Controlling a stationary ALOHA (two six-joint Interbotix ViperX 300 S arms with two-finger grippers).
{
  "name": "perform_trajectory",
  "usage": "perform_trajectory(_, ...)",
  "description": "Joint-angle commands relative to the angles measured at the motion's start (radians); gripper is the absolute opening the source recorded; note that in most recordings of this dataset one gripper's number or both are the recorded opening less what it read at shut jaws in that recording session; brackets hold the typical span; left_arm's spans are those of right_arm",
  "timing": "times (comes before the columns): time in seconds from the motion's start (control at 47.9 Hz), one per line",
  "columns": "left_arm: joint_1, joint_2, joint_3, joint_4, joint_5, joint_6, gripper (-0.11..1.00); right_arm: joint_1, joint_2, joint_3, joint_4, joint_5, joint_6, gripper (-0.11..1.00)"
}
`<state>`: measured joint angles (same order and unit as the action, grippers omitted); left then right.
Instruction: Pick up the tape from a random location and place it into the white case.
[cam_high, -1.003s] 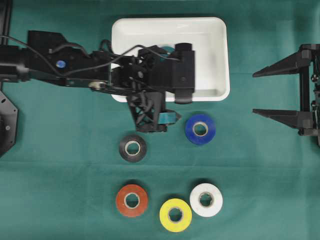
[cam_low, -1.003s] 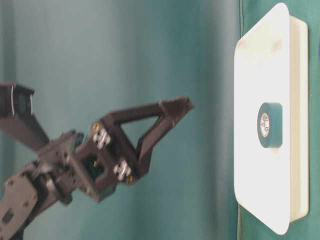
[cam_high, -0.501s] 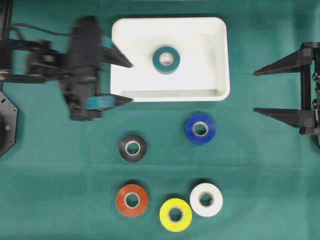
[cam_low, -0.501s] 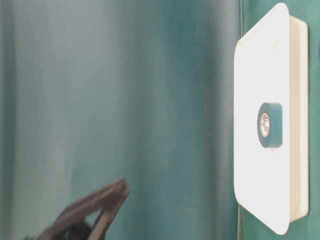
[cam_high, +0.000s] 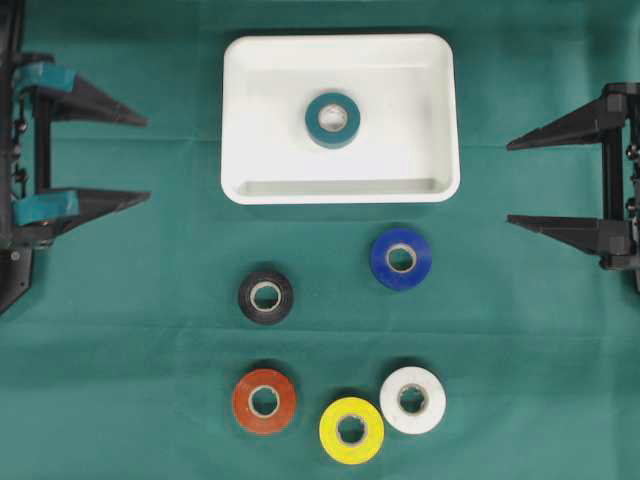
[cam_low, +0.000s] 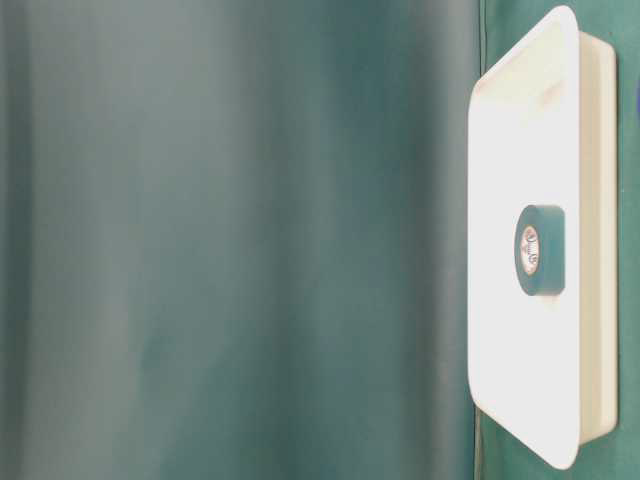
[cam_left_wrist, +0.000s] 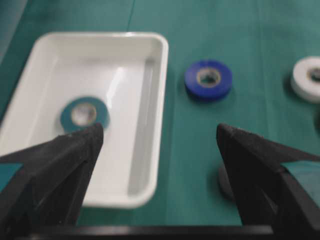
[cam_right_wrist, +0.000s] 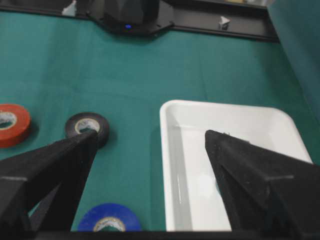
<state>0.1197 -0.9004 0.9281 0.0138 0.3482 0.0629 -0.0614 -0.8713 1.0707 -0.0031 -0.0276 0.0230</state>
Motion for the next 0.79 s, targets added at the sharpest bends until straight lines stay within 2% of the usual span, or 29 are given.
perform_trajectory(0.0, 0.002, -0.043, 0.037, -0.005, -0.014, -0.003, 0.96, 0.0, 0.005, -0.028, -0.002, -0.003, -0.002, 0.91)
perform_trajectory(0.334, 0.002, -0.178, 0.268, -0.009, -0.14, -0.006, 0.95, 0.0, 0.02, -0.014, -0.002, 0.002, 0.0, 0.91)
perform_trajectory(0.773, 0.002, -0.176, 0.284, -0.009, -0.155, -0.006, 0.95, 0.0, 0.035, -0.003, 0.003, 0.002, 0.003, 0.91)
